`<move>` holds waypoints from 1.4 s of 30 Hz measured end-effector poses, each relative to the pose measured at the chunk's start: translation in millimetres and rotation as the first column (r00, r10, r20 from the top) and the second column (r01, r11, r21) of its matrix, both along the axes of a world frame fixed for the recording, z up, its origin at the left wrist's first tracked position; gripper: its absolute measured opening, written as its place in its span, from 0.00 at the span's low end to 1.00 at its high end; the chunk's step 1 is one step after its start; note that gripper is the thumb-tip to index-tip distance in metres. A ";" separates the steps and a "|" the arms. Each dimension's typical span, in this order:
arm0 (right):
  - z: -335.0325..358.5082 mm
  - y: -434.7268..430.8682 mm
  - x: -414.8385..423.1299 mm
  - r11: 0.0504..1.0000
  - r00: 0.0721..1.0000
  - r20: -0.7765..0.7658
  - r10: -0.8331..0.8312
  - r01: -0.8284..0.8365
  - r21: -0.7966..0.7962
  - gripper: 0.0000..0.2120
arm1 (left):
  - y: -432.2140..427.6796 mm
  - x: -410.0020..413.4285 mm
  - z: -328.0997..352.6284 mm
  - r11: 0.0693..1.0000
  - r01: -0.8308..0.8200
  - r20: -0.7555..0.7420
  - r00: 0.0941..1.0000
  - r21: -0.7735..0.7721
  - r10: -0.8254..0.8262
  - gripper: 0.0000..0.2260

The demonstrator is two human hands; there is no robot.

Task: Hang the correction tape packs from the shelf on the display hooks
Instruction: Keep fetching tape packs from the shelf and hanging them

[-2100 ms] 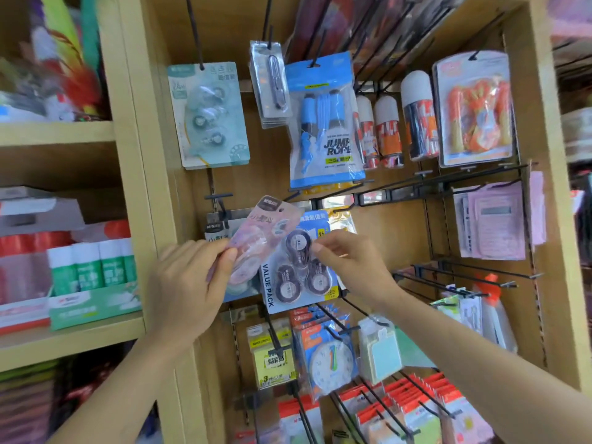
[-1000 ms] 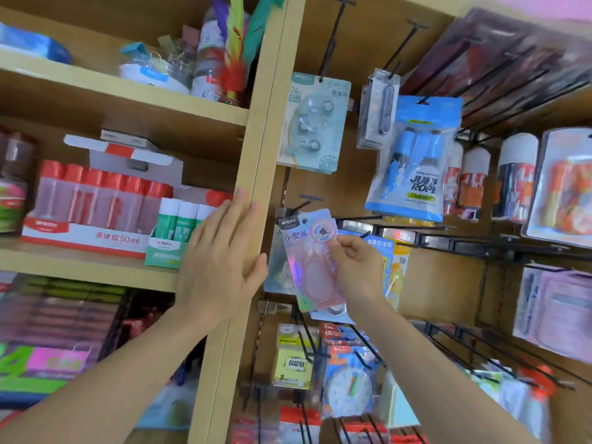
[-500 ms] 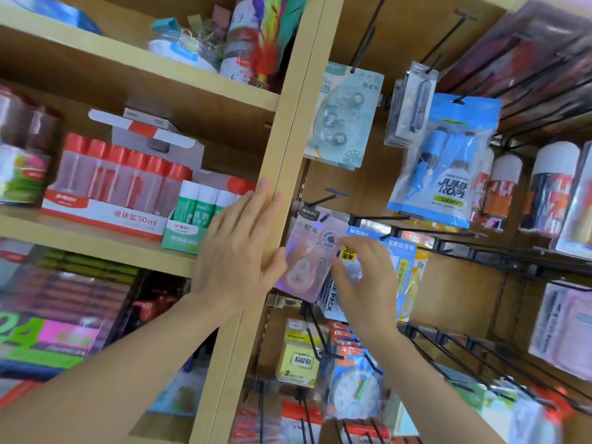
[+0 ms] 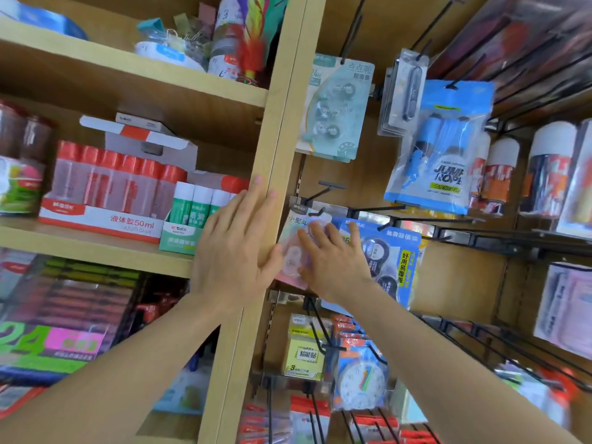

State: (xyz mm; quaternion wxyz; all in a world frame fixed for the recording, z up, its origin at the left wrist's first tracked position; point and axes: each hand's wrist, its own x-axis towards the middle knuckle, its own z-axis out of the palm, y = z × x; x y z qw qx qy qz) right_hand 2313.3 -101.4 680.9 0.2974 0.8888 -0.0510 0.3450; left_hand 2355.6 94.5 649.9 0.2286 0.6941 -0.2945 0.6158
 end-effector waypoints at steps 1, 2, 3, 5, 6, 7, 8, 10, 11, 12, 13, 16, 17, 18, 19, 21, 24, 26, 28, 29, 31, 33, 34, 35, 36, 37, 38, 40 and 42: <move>2.9 1.4 1.0 1.000 1.000 -0.023 0.001 -0.001 0.013 0.33 | 0.1 -0.5 0.2 1.000 0.003 -0.009 1.000 0.001 -0.003 0.32; 6.1 2.2 0.6 0.999 0.999 -0.045 0.013 -0.011 0.033 0.33 | 0.2 -0.9 0.5 1.000 0.006 -0.019 1.000 0.002 -0.006 0.32; 8.9 3.3 -2.2 0.998 0.997 -0.066 0.035 -0.031 0.058 0.32 | 0.4 -1.6 0.8 1.000 0.007 -0.027 1.000 0.005 -0.007 0.32; 11.4 4.2 -12.6 0.989 0.991 -0.077 0.108 -0.099 0.108 0.30 | 1.0 -3.1 1.5 1.000 0.003 -0.042 0.999 0.016 -0.002 0.32; 10.7 4.4 -19.8 0.981 0.986 -0.059 0.155 -0.146 0.131 0.29 | 1.4 -3.5 1.8 1.000 0.005 -0.051 0.999 0.023 -0.004 0.33; 9.1 5.0 -28.7 0.965 0.977 -0.031 0.210 -0.202 0.167 0.28 | 1.7 -4.0 2.0 0.999 0.011 -0.061 0.998 0.030 -0.009 0.33; 6.7 5.5 -38.9 0.941 0.963 0.002 0.269 -0.263 0.215 0.26 | 2.2 -4.3 2.6 0.999 0.020 -0.074 0.997 0.033 -0.018 0.33; -0.6 5.2 -60.3 0.882 0.931 0.057 0.360 -0.360 0.305 0.24 | 3.0 -6.9 4.9 0.999 0.035 -0.103 0.994 0.027 -0.032 0.32; -5.2 5.4 -72.2 0.852 0.913 0.078 0.399 -0.401 0.336 0.23 | 3.4 -10.6 5.0 0.999 0.037 -0.118 0.992 0.018 -0.035 0.32; -10.6 4.9 -84.1 0.818 0.894 0.109 0.434 -0.442 0.368 0.21 | 4.1 -15.5 3.7 0.999 0.037 -0.127 0.991 0.005 -0.036 0.31; -16.3 4.3 -96.4 0.781 0.877 0.148 0.457 -0.475 0.406 0.20 | 4.7 -21.7 0.7 0.999 0.041 -0.125 0.991 -0.009 -0.042 0.30; -38.9 -1.6 -129.3 0.688 0.844 0.249 0.475 -0.533 0.492 0.18 | 4.3 -48.1 -22.7 0.990 0.140 -0.073 0.987 -0.009 -0.140 0.21; -48.5 -4.5 -138.4 0.654 0.839 0.273 0.471 -0.540 0.530 0.17 | 3.5 -57.4 -35.6 0.981 0.192 -0.062 0.980 0.006 -0.191 0.17; -58.9 -8.3 -146.5 0.605 0.833 0.299 0.465 -0.545 0.581 0.16 | 2.6 -66.2 -50.2 0.970 0.242 -0.067 0.969 0.025 -0.240 0.14; -69.8 -11.6 -154.3 0.547 0.826 0.326 0.461 -0.553 0.628 0.15 | 1.7 -74.6 -65.5 0.958 0.285 -0.097 0.955 0.045 -0.280 0.11; -93.6 -16.4 -169.1 0.458 0.803 0.386 0.454 -0.581 0.672 0.12 | 1.4 -89.5 -96.0 0.930 0.355 -0.216 0.919 0.092 -0.330 0.09; -137.5 -21.6 -189.5 0.400 0.797 0.440 0.413 -0.593 0.699 0.10 | 0.9 -106.8 -142.6 0.887 0.434 -0.349 0.864 0.154 -0.363 0.08; -172.1 -24.6 -203.2 0.347 0.819 0.438 0.370 -0.560 0.752 0.09 | -0.5 -116.6 -175.7 0.861 0.475 -0.421 0.828 0.179 -0.370 0.08; -210.3 -26.7 -217.9 0.312 0.841 0.423 0.338 -0.524 0.793 0.07 | -1.3 -125.6 -214.7 0.841 0.510 -0.521 0.775 0.180 -0.358 0.08; -230.5 -27.4 -225.8 0.294 0.854 0.414 0.316 -0.503 0.813 0.06 | -1.8 -130.4 -235.9 0.835 0.525 -0.583 0.735 0.166 -0.346 0.07; -275.6 -31.8 -240.2 0.274 0.893 0.371 0.256 -0.435 0.858 0.06 | -2.6 -141.2 -279.7 0.831 0.541 -0.696 0.646 0.127 -0.315 0.06; -324.8 -36.7 -255.6 0.250 0.934 0.296 0.199 -0.341 0.906 0.06 | -3.2 -156.2 -325.2 0.833 0.544 -0.779 0.564 0.100 -0.275 0.04; -345.6 -37.7 -261.6 0.239 0.949 0.265 0.172 -0.301 0.923 0.06 | -1.4 -163.1 -344.0 0.838 0.539 -0.810 0.526 0.083 -0.258 0.03; -369.6 -38.6 -270.0 0.218 0.966 0.221 0.133 -0.246 0.944 0.06 | -0.5 -172.3 -366.9 0.839 0.539 -0.845 0.481 0.073 -0.235 0.02; -394.8 -39.4 -279.1 0.186 0.982 0.166 0.090 -0.181 0.966 0.06 | -0.1 -182.7 -391.4 0.840 0.536 -0.877 0.440 0.086 -0.191 0.03; -418.5 -38.8 -288.7 0.155 0.994 0.099 0.046 -0.105 0.982 0.06 | 1.6 -194.3 -415.5 0.834 0.538 -0.907 0.402 0.124 -0.125 0.03; -443.3 -38.5 -299.0 0.109 1.000 0.024 0.014 -0.025 0.994 0.06 | 4.6 -206.4 -441.7 0.822 0.545 -0.932 0.358 0.167 -0.049 0.03; -489.2 -34.0 -321.8 -0.014 0.990 -0.139 -0.010 0.139 0.990 0.06 | 13.0 -233.0 -494.2 0.799 0.558 -0.961 0.264 0.224 0.084 0.01; -530.4 -28.7 -343.5 -0.083 0.950 -0.312 0.010 0.311 0.947 0.07 | 23.1 -259.7 -534.9 0.782 0.575 -0.971 0.119 0.239 0.209 0.03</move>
